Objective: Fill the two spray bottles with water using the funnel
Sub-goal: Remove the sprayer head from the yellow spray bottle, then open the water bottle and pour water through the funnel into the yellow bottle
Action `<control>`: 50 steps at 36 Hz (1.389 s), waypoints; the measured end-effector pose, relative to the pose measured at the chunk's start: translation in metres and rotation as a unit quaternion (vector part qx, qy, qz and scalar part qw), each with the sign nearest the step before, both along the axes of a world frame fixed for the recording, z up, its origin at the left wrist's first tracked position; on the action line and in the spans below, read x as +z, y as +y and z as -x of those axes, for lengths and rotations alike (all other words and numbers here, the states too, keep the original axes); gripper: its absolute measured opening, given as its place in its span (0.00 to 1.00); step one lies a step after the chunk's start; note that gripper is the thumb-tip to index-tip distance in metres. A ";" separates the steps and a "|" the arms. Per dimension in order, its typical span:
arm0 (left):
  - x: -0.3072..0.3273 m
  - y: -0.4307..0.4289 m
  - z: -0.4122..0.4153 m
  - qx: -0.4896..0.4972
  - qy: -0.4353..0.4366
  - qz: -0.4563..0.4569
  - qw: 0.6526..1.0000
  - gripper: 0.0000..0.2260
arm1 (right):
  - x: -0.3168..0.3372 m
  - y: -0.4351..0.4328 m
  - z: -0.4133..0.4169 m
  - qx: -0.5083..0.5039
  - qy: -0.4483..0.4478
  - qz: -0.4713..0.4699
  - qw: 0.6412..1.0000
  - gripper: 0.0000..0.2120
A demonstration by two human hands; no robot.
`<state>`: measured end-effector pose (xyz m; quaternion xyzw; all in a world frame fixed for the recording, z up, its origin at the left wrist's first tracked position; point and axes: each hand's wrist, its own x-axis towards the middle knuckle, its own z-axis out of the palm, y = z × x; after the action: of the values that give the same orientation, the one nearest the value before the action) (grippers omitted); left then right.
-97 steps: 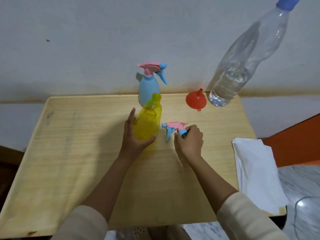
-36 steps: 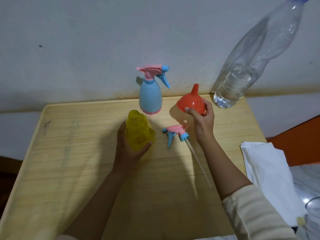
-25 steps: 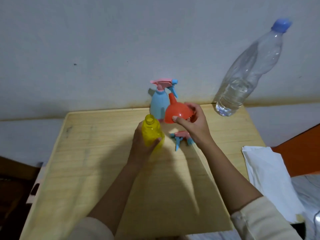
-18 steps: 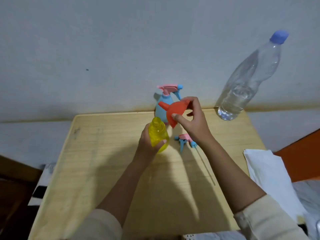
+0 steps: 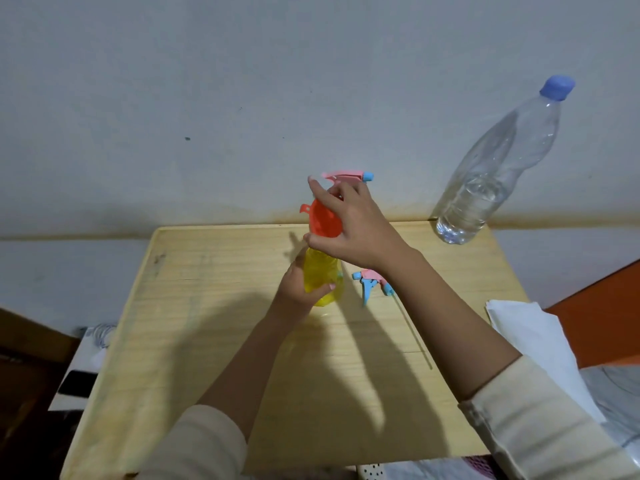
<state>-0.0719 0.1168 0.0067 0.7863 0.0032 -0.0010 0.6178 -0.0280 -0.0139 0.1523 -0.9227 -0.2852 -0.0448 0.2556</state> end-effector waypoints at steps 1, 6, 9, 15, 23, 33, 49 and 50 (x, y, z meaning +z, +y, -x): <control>0.001 0.000 0.000 -0.004 -0.001 0.004 1.000 0.32 | 0.000 0.001 0.000 -0.002 -0.001 0.000 1.000 0.38; 0.000 0.005 0.001 0.002 0.009 -0.002 1.000 0.34 | 0.001 0.000 0.004 -0.021 -0.020 0.013 0.999 0.38; -0.004 0.007 0.001 0.006 0.009 -0.007 1.000 0.35 | -0.001 0.002 0.006 -0.022 -0.004 0.042 0.999 0.38; -0.002 0.004 0.002 0.013 -0.014 -0.007 1.000 0.33 | -0.012 0.012 0.008 -0.012 -0.030 0.096 0.995 0.35; -0.004 0.002 0.004 0.064 -0.022 -0.061 0.996 0.38 | -0.026 0.021 0.011 -0.010 -0.062 0.090 0.994 0.33; 0.004 -0.007 0.027 0.142 -0.029 -0.114 0.983 0.38 | -0.020 0.024 0.017 -0.019 -0.059 0.064 0.996 0.33; 0.099 -0.139 0.011 0.035 -0.189 -0.074 0.979 0.20 | -0.028 -0.153 0.009 -0.204 -0.031 -0.193 0.959 0.27; 0.108 -0.155 -0.006 0.015 -0.182 -0.070 0.981 0.22 | -0.032 -0.168 0.002 -0.239 -0.035 -0.213 0.947 0.27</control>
<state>-0.0656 -0.0378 0.1148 0.8146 -0.0980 0.1517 0.5511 -0.0305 -0.1820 0.1205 -0.8855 -0.0485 -0.1970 0.4181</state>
